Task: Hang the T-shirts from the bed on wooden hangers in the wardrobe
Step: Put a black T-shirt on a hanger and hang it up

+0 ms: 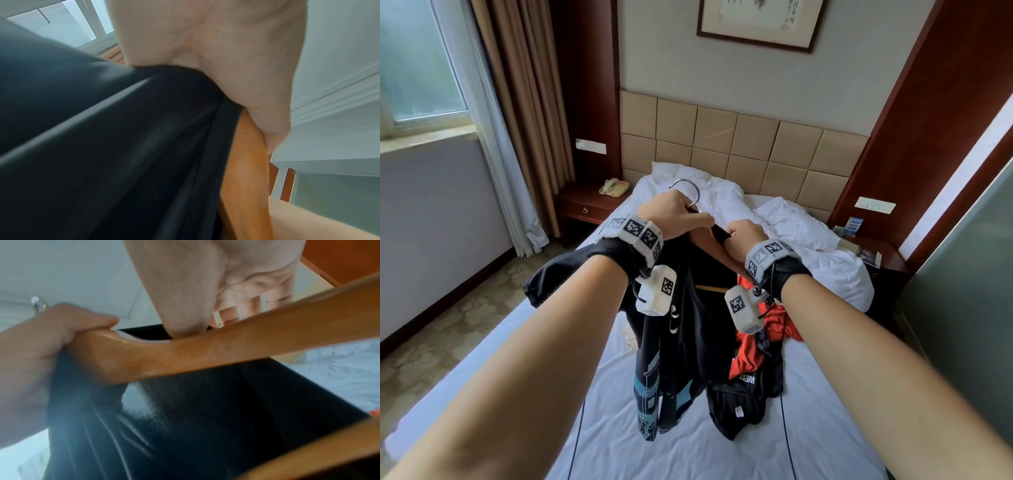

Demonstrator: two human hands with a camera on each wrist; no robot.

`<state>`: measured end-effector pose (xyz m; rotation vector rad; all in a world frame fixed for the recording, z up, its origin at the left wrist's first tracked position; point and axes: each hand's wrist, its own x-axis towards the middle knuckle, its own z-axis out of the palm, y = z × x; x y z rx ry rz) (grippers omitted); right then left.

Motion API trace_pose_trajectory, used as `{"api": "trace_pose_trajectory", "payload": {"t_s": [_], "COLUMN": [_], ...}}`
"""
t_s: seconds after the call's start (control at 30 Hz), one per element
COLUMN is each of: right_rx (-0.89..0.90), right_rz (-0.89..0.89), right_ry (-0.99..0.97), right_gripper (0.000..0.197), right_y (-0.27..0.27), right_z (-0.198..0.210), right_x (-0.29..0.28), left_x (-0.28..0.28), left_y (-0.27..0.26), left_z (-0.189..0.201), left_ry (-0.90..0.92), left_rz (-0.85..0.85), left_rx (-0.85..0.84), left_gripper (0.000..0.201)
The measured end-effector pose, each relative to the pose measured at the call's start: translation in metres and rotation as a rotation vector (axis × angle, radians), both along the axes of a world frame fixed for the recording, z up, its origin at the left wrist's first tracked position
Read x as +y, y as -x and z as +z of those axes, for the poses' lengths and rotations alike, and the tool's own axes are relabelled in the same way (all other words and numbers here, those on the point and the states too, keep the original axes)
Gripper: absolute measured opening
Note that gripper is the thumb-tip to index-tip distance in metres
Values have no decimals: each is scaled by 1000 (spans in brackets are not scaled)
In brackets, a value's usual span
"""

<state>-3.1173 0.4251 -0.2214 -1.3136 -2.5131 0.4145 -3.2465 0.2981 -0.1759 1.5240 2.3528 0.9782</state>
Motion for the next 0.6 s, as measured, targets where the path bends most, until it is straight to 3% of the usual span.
{"api": "trace_pose_trajectory", "payload": {"t_s": [0.23, 0.37, 0.47, 0.5, 0.6], "right_rx": [-145, -147, 54, 147, 203], "right_rz": [-75, -197, -257, -255, -233], "right_ry": [273, 286, 423, 497, 487], "right_gripper": [37, 10, 33, 34, 22], "right_y": [-13, -29, -49, -56, -73], "right_z": [-8, -54, -46, -32, -28], "right_x": [28, 89, 76, 60, 60], "left_x": [-1, -2, -1, 0, 1], "left_y": [6, 8, 5, 4, 2], "left_z": [0, 6, 12, 12, 13], "left_ry": [-27, -42, -73, -80, -107], "left_rz": [60, 106, 143, 146, 156], "left_rx": [31, 74, 110, 122, 137], "left_gripper": [46, 47, 46, 44, 40]}}
